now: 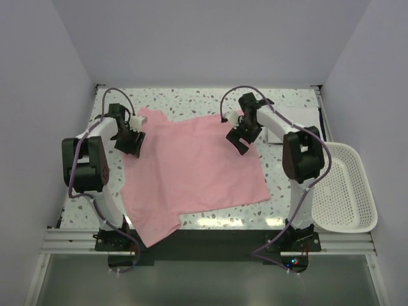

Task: Fold and stack the t-shirts
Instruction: Flatten the tshirt out, then fold the tshirt

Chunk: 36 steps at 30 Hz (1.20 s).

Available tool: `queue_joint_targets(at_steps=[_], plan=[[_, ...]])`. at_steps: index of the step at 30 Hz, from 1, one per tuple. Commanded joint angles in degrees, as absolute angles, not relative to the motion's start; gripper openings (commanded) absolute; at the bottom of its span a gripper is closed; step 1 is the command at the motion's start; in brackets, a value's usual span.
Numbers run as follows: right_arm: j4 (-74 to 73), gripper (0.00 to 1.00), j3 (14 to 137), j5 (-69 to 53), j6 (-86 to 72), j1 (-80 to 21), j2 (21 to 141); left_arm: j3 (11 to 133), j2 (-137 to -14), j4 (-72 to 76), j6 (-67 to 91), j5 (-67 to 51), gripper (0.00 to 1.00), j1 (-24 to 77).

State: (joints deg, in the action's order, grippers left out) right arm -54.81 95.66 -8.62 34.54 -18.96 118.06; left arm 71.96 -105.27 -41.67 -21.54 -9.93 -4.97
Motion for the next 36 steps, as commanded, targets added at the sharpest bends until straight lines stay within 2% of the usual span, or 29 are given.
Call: queue_joint_targets(at_steps=[1,8,13,19,23,26,29,32,36], plan=[[-51.4,0.84,95.3,-6.2,35.6,-19.0,120.2,75.9,-109.9,-38.9,-19.7,-7.2,0.59,-5.2],[-48.6,0.84,100.0,-1.2,34.8,-18.7,127.5,90.3,-123.7,-38.4,-19.5,-4.8,0.56,-5.2],[-49.4,0.85,109.3,-1.0,32.1,-18.6,132.8,105.4,-132.3,-39.3,-20.2,-4.7,0.57,-5.2],[-55.6,0.87,116.3,-6.3,30.8,-18.6,129.2,112.3,-128.7,-40.0,-23.4,-10.5,0.64,-5.2],[-58.0,0.87,111.9,-9.2,30.3,-18.7,121.6,108.6,-121.7,-41.9,-27.1,-13.2,0.66,-5.2],[-59.3,0.86,105.7,-10.6,31.1,-19.4,116.5,100.0,-114.6,-41.8,-30.3,-15.3,0.66,-5.2],[-60.4,0.82,99.2,-10.5,31.9,-20.6,113.0,91.2,-109.3,-42.2,-32.8,-15.3,0.66,-5.3],[-61.5,0.72,92.7,-11.1,32.7,-21.6,109.7,82.7,-103.5,-43.4,-36.1,-17.5,0.63,-5.4],[-63.4,0.67,85.9,-13.9,35.7,-23.3,103.6,71.2,-93.7,-48.9,-47.9,-24.1,0.61,-6.1]])
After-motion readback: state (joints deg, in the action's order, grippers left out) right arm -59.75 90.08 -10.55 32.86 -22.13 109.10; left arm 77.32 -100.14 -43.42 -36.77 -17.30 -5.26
